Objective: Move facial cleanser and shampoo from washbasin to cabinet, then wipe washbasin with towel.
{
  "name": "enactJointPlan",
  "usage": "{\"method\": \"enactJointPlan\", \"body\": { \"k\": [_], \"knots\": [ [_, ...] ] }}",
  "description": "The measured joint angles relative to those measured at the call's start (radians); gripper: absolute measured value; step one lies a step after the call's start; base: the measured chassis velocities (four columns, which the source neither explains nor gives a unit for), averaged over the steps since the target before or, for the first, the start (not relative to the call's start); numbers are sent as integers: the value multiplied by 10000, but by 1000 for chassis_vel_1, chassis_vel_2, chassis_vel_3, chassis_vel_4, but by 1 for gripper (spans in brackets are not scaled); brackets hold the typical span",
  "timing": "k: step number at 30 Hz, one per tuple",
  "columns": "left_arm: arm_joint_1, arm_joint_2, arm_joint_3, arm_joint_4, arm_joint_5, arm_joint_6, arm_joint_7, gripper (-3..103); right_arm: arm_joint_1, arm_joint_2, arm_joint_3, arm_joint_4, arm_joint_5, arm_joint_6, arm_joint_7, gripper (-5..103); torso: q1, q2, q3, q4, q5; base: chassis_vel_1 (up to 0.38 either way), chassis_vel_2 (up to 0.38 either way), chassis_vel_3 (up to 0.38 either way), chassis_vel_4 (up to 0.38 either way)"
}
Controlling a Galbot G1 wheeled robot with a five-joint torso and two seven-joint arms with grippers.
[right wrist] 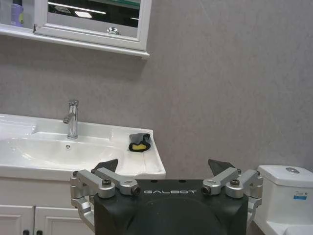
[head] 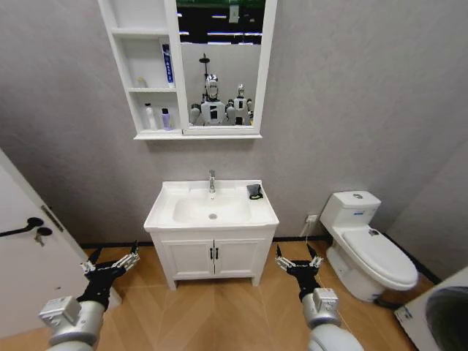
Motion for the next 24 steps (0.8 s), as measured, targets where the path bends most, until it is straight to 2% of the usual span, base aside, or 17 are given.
{"method": "enactJointPlan", "body": {
  "k": [3, 4, 9, 10, 12, 13, 15, 17, 19, 24],
  "knots": [
    [0, 0, 0, 2, 0, 0, 0, 100, 0, -33, 22, 7, 3, 4, -96, 100, -1, 0, -1, 1, -23, 339, -384, -326, 359],
    [0, 0, 0, 1, 0, 0, 0, 100, 5, -45, 22, 8, 6, 3, -130, 100, 1, -1, 1, 1, -3, 336, -356, -352, 373],
    [0, 0, 0, 1, 0, 0, 0, 100, 39, -56, 4, 8, 6, 16, -166, 100, 0, 1, -1, 2, -23, 330, -359, -323, 361],
    [0, 0, 1, 0, 0, 0, 1, 100, 58, -62, -10, -6, 9, 45, -205, 100, 5, -2, 2, 0, -1, 337, -362, -345, 324],
    [0, 0, 1, 1, 0, 0, 1, 100, 120, -68, -17, -99, -10, 354, -284, 100, 0, 1, -2, 0, -25, 342, -377, -363, 324],
    [0, 0, 1, 1, 0, 0, 1, 100, 120, -68, -17, -99, -10, 354, -284, 100, 0, 1, -2, 0, -25, 348, -377, -363, 323],
    [1, 0, 1, 0, 0, 0, 1, 100, 210, -78, 123, -215, -63, 631, -593, 100, 2, -2, 2, 1, 1, 344, -320, -334, 338],
    [1, 0, 1, 0, 0, 0, 1, 100, 218, -80, 157, -217, -66, 633, -651, 100, -4, 3, -3, -1, -5, 247, -289, -192, 238],
    [3, 0, -3, 1, 0, 1, -5, 100, 250, -86, 168, -219, -82, 600, -602, 100, -9, 7, -5, 5, -19, 141, -193, -183, 211],
    [1, 0, 0, 0, 0, 0, -1, 100, 252, -92, 173, -228, -99, 538, -533, 100, -8, 4, -3, -4, -5, 33, -5, -93, 50]
  ]
}}
